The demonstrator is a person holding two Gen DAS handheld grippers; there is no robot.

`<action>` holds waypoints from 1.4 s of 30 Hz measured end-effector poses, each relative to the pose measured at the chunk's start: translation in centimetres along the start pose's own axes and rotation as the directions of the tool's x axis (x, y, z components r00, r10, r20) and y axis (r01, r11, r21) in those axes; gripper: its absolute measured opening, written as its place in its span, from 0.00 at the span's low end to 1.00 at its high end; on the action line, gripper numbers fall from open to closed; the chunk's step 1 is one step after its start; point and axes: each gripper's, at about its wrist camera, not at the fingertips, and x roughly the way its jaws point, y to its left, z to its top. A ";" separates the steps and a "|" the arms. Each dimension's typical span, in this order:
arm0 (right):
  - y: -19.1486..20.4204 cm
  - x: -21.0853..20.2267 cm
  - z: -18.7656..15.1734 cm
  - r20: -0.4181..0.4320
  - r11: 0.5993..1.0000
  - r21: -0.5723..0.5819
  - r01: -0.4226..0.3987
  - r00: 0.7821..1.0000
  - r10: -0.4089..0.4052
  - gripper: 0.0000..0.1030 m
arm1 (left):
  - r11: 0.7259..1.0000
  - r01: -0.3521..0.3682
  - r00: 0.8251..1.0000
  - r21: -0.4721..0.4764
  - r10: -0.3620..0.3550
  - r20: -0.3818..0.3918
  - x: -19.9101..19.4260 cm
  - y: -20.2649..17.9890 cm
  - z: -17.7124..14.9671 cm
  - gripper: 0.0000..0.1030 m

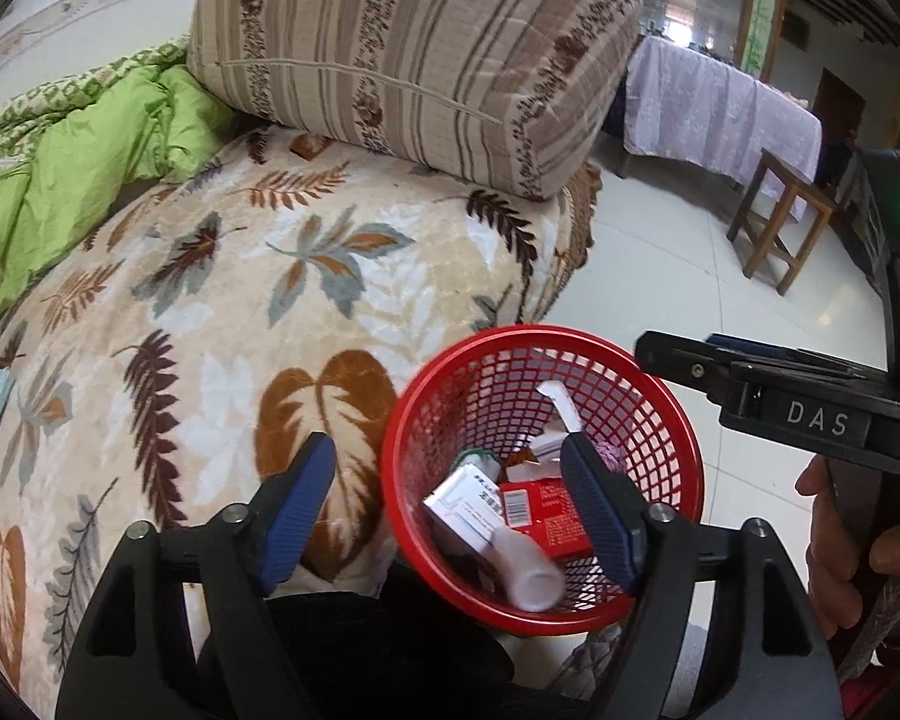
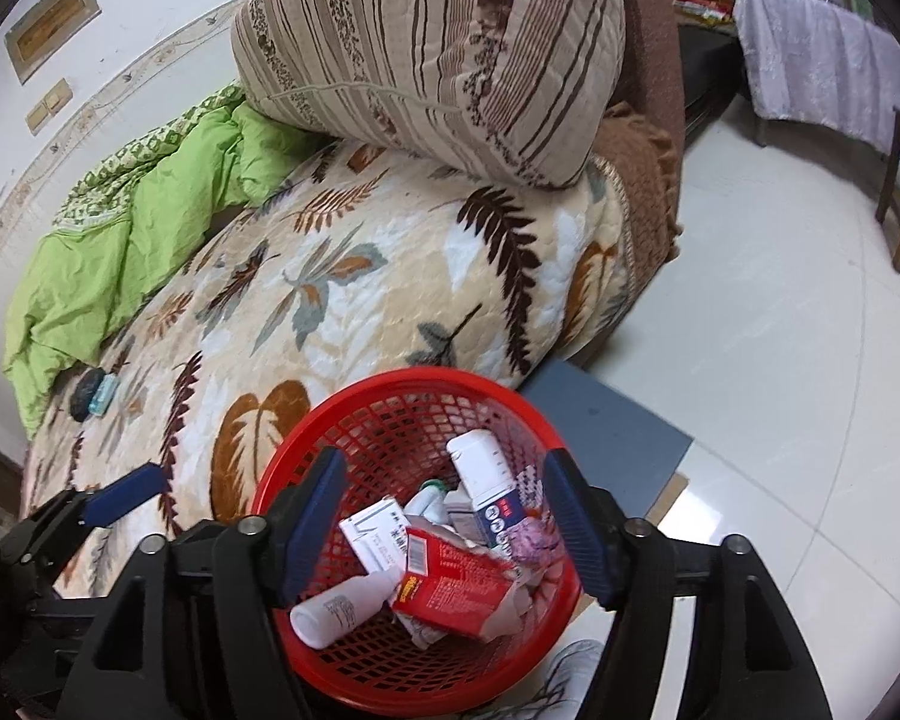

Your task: Collect trash

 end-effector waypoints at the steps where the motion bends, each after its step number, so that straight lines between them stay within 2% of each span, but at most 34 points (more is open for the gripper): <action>1: 0.3 -0.2 0.0 0.010 1.000 -0.004 0.025 1.000 -0.025 0.76 | 1.000 -0.008 1.000 -0.004 0.008 0.006 -0.2 0.2 0.0 0.78; 7: 2.0 -1.2 -0.3 0.055 0.990 -0.037 0.136 0.990 -0.134 0.85 | 0.997 -0.071 0.996 -0.023 0.072 0.057 -2.2 2.0 -0.5 0.88; 9: 3.0 -1.5 -0.6 0.078 0.980 -0.049 0.194 0.979 -0.189 0.86 | 0.994 -0.098 0.992 -0.036 0.101 0.078 -3.0 2.7 -0.8 0.91; 11: 3.8 -2.0 -0.9 0.113 0.963 -0.044 0.264 0.959 -0.258 0.86 | 0.991 -0.126 0.986 -0.047 0.131 0.102 -4.0 3.5 -1.0 0.93; 13: 4.8 -2.4 -1.3 0.137 0.947 -0.033 0.319 0.940 -0.312 0.91 | 0.986 -0.153 0.980 -0.061 0.159 0.116 -4.8 4.4 -1.2 0.94; 17: 6.4 -2.9 -2.0 0.142 0.944 -0.063 0.323 0.939 -0.312 0.92 | 0.975 -0.207 0.966 -0.085 0.218 0.142 -6.3 5.9 -1.9 0.96; 20: 7.4 -3.2 -3.0 0.159 0.926 -0.077 0.369 0.922 -0.354 0.92 | 0.965 -0.242 0.954 -0.103 0.256 0.155 -7.3 6.9 -2.5 0.97; 24: 8.6 -3.8 -3.5 0.191 0.915 -0.116 0.387 0.913 -0.361 0.92 | 0.950 -0.281 0.940 -0.134 0.300 0.161 -8.2 8.0 -3.2 0.98; 26: 8.9 -4.0 -3.7 0.197 0.918 -0.123 0.378 0.916 -0.351 0.92 | 0.946 -0.286 0.937 -0.151 0.309 0.162 -8.5 8.5 -3.4 0.99; 30: 8.8 -3.6 -3.9 0.155 0.924 -0.126 0.362 0.927 -0.342 0.92 | 0.935 -0.305 0.931 -0.181 0.333 0.149 -8.6 9.3 -3.6 1.00; 33: 8.6 -3.5 -4.0 0.142 0.924 -0.122 0.362 0.928 -0.345 0.92 | 0.921 -0.347 0.917 -0.178 0.373 0.143 -8.5 9.4 -3.7 1.00; 38: 8.8 -3.7 -4.2 0.147 0.925 -0.126 0.357 0.929 -0.339 0.92 | 0.914 -0.367 0.911 -0.175 0.391 0.132 -8.3 9.6 -3.7 1.00; 42: 8.9 -3.6 -4.2 0.144 0.928 -0.131 0.350 0.932 -0.331 0.92 | 0.903 -0.404 0.899 -0.146 0.421 0.118 -7.9 9.2 -3.6 1.00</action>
